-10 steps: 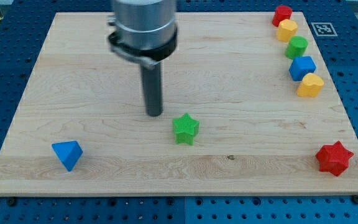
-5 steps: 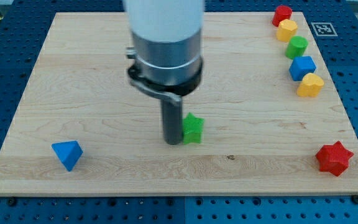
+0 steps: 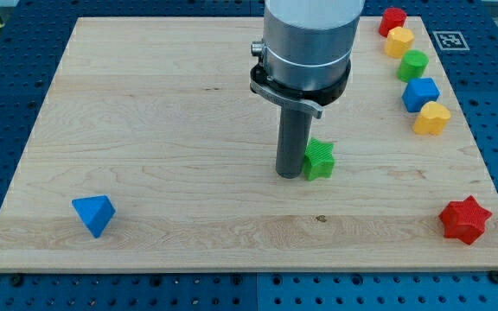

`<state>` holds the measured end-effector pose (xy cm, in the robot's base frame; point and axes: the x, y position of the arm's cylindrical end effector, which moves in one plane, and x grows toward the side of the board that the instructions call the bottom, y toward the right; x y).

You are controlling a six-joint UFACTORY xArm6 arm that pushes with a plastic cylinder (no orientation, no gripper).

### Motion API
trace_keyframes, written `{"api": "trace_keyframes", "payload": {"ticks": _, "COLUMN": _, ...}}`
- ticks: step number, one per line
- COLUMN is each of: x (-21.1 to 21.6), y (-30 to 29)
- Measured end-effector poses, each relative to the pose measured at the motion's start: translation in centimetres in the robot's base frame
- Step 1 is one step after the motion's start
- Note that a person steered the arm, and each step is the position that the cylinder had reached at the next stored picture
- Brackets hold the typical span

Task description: Push the green star into the yellow heart

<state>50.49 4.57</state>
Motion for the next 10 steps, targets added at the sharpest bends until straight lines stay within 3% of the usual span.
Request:
{"api": "trace_keyframes", "payload": {"ticks": 5, "x": -1.0, "y": 5.2}}
{"api": "trace_keyframes", "payload": {"ticks": 8, "x": -1.2, "y": 13.1}}
{"api": "trace_keyframes", "payload": {"ticks": 9, "x": -1.2, "y": 13.6}}
{"api": "trace_keyframes", "payload": {"ticks": 10, "x": -1.6, "y": 10.1}}
